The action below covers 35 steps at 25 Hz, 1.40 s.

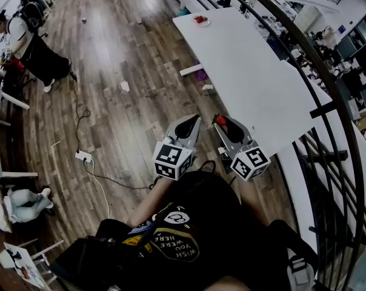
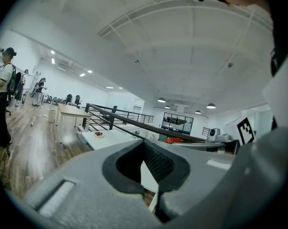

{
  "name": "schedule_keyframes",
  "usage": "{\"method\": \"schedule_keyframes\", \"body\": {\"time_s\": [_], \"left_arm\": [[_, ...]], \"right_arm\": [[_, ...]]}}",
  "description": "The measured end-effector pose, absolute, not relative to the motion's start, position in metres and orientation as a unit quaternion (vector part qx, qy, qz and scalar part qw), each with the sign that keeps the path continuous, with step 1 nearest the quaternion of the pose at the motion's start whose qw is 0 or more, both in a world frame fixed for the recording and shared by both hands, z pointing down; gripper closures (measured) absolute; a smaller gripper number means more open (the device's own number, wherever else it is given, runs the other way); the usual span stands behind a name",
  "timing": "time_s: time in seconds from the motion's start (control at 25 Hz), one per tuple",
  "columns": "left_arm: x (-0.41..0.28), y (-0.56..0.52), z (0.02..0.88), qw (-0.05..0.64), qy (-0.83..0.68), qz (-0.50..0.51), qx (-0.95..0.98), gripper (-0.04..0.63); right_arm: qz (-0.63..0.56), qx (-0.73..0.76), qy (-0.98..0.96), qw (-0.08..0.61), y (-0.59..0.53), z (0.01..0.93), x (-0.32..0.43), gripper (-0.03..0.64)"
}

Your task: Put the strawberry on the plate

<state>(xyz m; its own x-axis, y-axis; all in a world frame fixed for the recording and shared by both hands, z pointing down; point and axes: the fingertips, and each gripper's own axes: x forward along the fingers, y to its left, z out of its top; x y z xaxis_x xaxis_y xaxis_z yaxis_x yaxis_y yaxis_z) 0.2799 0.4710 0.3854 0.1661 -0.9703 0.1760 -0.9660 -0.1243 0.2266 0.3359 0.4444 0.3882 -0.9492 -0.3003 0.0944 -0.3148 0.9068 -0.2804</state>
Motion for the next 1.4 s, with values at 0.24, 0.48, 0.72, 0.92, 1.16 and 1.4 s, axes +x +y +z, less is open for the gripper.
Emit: {"method": "schedule_keyframes", "body": {"time_s": [0.24, 0.48, 0.72, 0.92, 1.16, 1.4], "left_arm": [[0.261, 0.455, 0.398, 0.161, -0.635, -0.004, 0.756, 0.595], [0.261, 0.426, 0.403, 0.172, -0.624, -0.006, 0.762, 0.595], [0.257, 0.38, 0.395, 0.168, -0.617, -0.002, 0.769, 0.595], [0.253, 0.342, 0.389, 0.158, -0.627, 0.008, 0.763, 0.595], [0.25, 0.308, 0.378, 0.15, -0.643, 0.01, 0.751, 0.595], [0.256, 0.282, 0.388, 0.145, -0.643, 0.029, 0.751, 0.595]], "right_arm": [[0.161, 0.175, -0.971, 0.037, 0.435, 0.399, 0.321, 0.478], [0.169, 0.173, -0.969, 0.044, 0.409, 0.403, 0.314, 0.478], [0.164, 0.166, -0.972, 0.037, 0.36, 0.391, 0.303, 0.478], [0.161, 0.155, -0.974, 0.03, 0.324, 0.385, 0.298, 0.479], [0.166, 0.139, -0.976, 0.028, 0.294, 0.379, 0.297, 0.479], [0.173, 0.133, -0.975, 0.031, 0.267, 0.389, 0.299, 0.479]]}}
